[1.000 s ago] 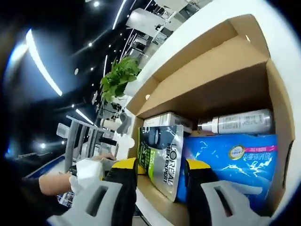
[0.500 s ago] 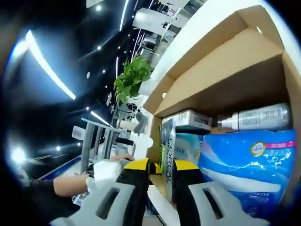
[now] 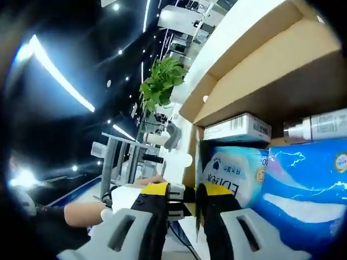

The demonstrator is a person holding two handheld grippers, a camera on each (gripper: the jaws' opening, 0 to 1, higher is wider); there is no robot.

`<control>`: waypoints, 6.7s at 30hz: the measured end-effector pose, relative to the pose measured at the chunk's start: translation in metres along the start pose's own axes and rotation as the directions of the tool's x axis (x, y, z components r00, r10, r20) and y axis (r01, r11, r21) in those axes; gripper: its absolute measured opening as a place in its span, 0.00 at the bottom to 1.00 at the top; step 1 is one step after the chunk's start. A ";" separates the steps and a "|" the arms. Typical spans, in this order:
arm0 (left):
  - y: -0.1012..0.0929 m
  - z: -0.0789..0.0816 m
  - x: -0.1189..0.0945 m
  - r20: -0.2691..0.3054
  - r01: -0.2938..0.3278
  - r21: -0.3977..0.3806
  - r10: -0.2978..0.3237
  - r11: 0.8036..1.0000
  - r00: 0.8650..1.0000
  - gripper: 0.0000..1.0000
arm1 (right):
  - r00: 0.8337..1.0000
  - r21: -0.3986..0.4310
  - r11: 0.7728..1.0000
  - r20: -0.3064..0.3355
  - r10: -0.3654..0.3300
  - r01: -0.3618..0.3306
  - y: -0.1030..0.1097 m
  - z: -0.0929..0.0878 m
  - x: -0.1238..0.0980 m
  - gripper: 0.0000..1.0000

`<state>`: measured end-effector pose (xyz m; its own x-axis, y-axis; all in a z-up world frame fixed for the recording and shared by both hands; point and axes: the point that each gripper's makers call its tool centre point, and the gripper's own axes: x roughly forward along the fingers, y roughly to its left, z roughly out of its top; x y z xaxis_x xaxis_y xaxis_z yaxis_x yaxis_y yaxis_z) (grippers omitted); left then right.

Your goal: Operate the shoe box by opening the lid, removing the specified soft item, and placing it in the target area until the item is outside and the box remains undamaged.

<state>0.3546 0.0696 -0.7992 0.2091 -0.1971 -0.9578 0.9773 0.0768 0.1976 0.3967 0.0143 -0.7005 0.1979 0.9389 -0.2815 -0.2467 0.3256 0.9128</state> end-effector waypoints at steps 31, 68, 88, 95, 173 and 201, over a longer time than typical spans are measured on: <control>0.000 0.001 0.000 0.000 0.007 0.003 -0.007 1.000 1.000 0.04 | 0.991 0.073 0.992 0.072 -0.110 0.105 -0.036 0.010 0.005 0.00; 0.000 0.000 0.000 -0.003 -0.010 0.007 0.010 1.000 1.000 0.04 | 0.991 0.030 0.997 0.112 -0.072 0.069 -0.021 0.013 -0.029 0.00; 0.001 0.001 0.000 0.000 -0.010 0.013 0.010 1.000 1.000 0.05 | 0.991 0.048 0.997 0.122 -0.059 0.053 -0.007 0.011 -0.065 0.00; 0.001 0.001 0.000 0.003 -0.019 0.021 0.019 1.000 1.000 0.05 | 0.990 0.065 0.997 0.130 -0.057 0.049 -0.001 0.011 -0.084 0.00; 0.001 0.000 0.000 -0.009 -0.017 0.000 0.017 1.000 1.000 0.05 | 0.972 0.065 0.997 0.231 -0.051 0.037 0.030 0.010 -0.232 0.01; 0.001 0.001 0.000 -0.007 -0.019 0.003 0.019 1.000 1.000 0.05 | 0.960 0.025 0.989 0.239 -0.147 0.145 0.018 0.036 -0.295 0.00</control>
<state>0.3556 0.0691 -0.7989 0.2271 -0.1891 -0.9553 0.9733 0.0775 0.2160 0.3682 -0.2603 -0.5900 0.4528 0.8269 -0.3335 -0.1912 0.4554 0.8695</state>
